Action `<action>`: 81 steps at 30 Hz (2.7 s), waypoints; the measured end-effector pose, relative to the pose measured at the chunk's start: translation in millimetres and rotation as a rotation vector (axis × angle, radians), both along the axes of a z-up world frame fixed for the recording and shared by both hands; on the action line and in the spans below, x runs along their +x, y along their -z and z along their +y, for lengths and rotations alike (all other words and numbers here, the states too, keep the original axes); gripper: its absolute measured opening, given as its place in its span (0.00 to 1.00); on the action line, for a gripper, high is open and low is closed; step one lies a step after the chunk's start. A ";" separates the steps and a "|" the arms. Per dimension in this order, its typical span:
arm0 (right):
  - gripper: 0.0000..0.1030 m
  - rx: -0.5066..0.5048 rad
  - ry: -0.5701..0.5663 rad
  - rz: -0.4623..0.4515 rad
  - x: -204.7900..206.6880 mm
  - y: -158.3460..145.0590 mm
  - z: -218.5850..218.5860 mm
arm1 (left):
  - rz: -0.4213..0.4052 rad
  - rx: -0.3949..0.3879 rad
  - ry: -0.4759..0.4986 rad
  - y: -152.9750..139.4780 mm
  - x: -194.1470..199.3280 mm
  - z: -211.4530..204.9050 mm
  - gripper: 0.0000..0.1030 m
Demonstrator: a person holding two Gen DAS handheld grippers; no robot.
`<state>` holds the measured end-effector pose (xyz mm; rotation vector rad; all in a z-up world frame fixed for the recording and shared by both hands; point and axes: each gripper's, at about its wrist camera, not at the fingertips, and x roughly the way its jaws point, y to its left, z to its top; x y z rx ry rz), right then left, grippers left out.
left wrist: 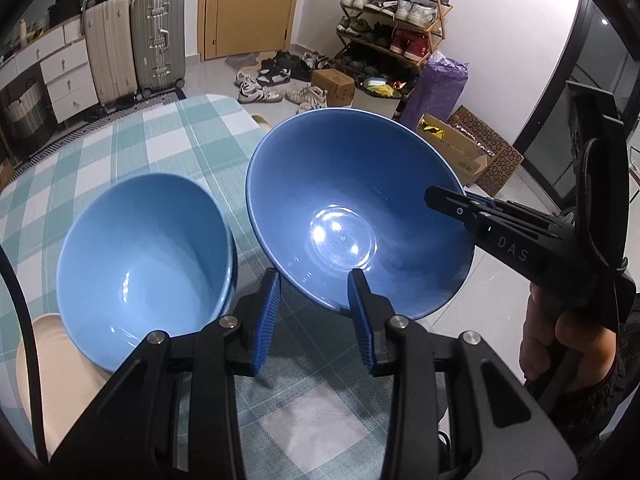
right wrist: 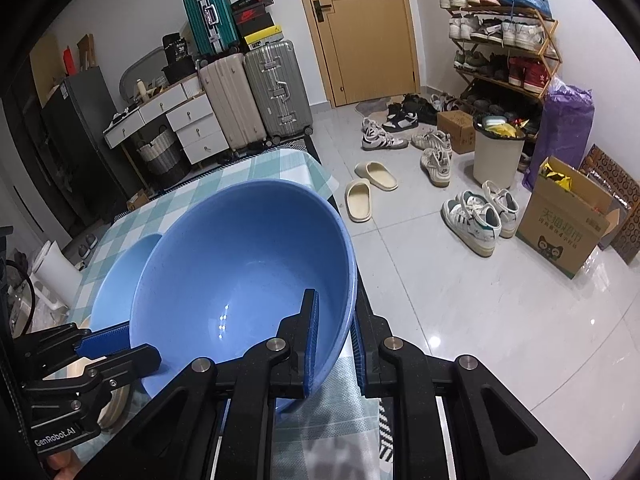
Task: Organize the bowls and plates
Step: 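Lift the blue bowl with both grippers and carry it over the nested bowls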
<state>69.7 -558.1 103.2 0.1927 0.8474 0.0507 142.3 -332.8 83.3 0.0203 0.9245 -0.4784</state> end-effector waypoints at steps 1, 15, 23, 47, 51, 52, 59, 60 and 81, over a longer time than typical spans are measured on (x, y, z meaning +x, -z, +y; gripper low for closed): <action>0.15 -0.001 -0.001 -0.004 -1.0 -2.4 1.0 | -0.006 -0.002 0.001 -3.0 -1.4 1.8 0.31; 0.15 -0.020 -0.024 -0.067 -6.3 -40.3 30.0 | -0.073 -0.031 -0.012 -44.3 -21.7 33.8 0.31; 0.15 -0.030 -0.057 -0.098 -3.1 -58.9 55.4 | -0.107 -0.042 -0.048 -65.5 -30.9 63.0 0.31; 0.17 -0.033 -0.183 -0.116 22.4 -71.2 146.4 | -0.155 -0.026 -0.174 -97.4 -42.8 159.1 0.31; 0.17 -0.029 -0.202 -0.107 25.9 -66.5 159.1 | -0.153 -0.013 -0.193 -95.2 -42.3 170.4 0.31; 0.17 -0.029 -0.209 -0.105 26.9 -65.2 162.9 | -0.151 -0.011 -0.196 -94.4 -42.9 173.2 0.31; 0.17 -0.024 -0.237 -0.088 32.5 -55.2 178.1 | -0.132 0.002 -0.221 -80.8 -36.5 184.7 0.31; 0.18 -0.023 -0.240 -0.085 33.1 -53.9 179.7 | -0.130 0.003 -0.223 -78.4 -35.7 186.5 0.31; 0.18 -0.043 -0.260 -0.031 47.6 -22.7 193.5 | -0.070 0.035 -0.241 -34.9 -13.5 188.8 0.31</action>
